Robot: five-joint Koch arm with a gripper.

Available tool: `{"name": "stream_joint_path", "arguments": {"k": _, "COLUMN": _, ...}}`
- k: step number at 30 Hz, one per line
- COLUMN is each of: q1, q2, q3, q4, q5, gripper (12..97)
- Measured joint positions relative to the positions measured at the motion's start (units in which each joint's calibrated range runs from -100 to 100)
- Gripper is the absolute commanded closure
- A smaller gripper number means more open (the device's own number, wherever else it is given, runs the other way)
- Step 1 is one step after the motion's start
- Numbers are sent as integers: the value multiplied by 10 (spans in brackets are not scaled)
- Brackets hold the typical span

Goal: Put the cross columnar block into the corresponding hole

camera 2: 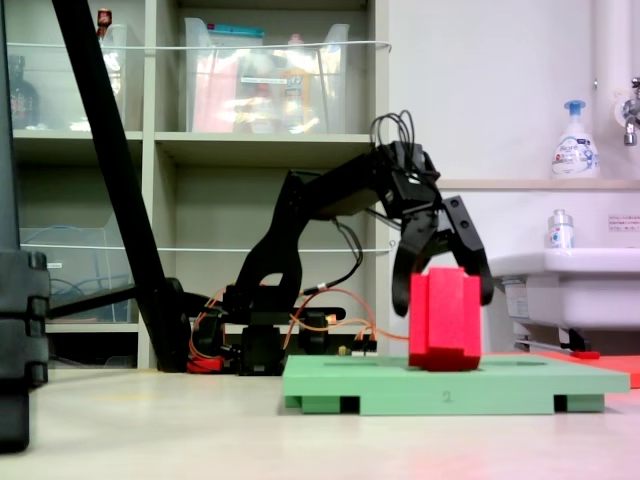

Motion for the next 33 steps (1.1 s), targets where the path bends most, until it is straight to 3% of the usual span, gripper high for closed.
{"name": "stream_joint_path", "arguments": {"k": 33, "q1": -14, "q2": 131, "q3": 64, "q4": -10, "q5": 0, "gripper": 644}}
